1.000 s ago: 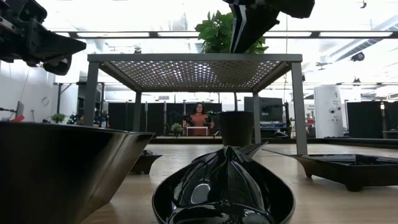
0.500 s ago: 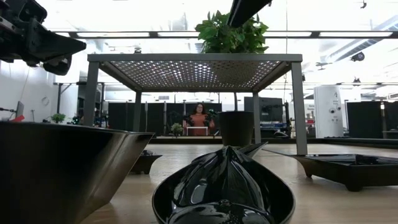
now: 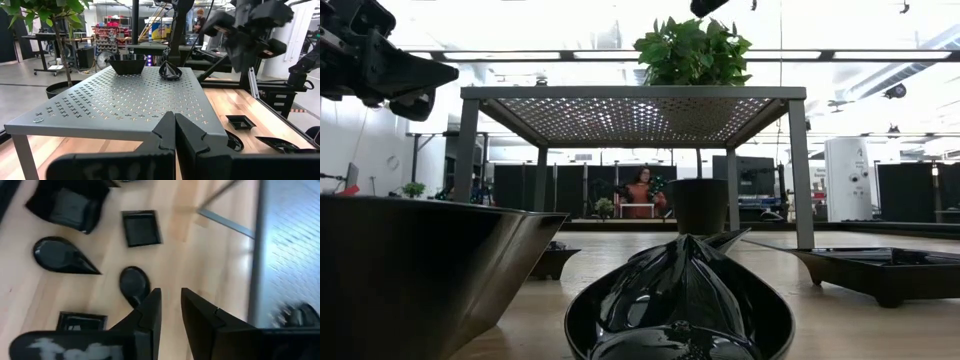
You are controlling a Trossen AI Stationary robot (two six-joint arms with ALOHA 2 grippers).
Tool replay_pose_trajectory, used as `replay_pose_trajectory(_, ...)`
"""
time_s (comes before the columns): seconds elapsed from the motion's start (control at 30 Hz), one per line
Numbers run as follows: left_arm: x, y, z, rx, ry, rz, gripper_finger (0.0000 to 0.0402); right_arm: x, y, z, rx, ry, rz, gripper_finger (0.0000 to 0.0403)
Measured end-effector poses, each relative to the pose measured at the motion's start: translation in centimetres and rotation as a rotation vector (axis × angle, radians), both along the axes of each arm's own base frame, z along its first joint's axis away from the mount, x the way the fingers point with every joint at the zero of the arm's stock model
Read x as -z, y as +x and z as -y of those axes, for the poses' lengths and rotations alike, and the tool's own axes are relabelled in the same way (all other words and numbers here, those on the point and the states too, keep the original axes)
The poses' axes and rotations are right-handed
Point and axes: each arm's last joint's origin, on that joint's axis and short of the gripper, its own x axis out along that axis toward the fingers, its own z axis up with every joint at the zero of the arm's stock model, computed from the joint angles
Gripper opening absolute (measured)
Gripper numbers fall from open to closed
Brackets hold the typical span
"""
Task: Pick & Place Mini shaped plates
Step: Stack the black drop-shaped plate on the black drop-shaped plate on the shelf
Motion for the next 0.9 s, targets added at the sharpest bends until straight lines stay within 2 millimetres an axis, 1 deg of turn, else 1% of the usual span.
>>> replay_pose_trajectory(0.2,0.0,0.0,0.0,0.0,0.0,0.0,0.0,2.2,0.5,-0.6,-0.098,0.084,0.031,0.0082)
replay_pose_trajectory(0.33,0.0,0.0,0.0,0.0,-0.001,0.0,0.0,4.1,0.5,-0.9,-0.131,0.076,0.024,0.0092)
replay_pose_trajectory(0.47,0.0,0.0,0.0,0.001,0.0,0.0,0.0,6.3,0.9,-1.3,-0.151,0.063,-0.008,0.0107)
replay_pose_trajectory(0.57,0.0,0.0,0.0,0.0,0.0,0.0,0.0,8.6,1.4,-1.7,-0.157,0.043,-0.064,0.0117)
replay_pose_trajectory(0.63,0.0,0.0,0.0,0.001,0.0,0.0,0.0,9.7,2.0,-2.0,-0.157,0.032,-0.085,0.0121)
replay_pose_trajectory(0.77,0.0,0.0,0.0,0.001,0.0,0.0,0.0,10.9,2.9,-2.5,-0.156,0.005,-0.128,0.0122)
replay_pose_trajectory(0.9,0.0,0.0,0.0,0.001,-0.001,0.001,0.0,11.5,3.2,-2.7,-0.163,-0.05,-0.208,0.0113)
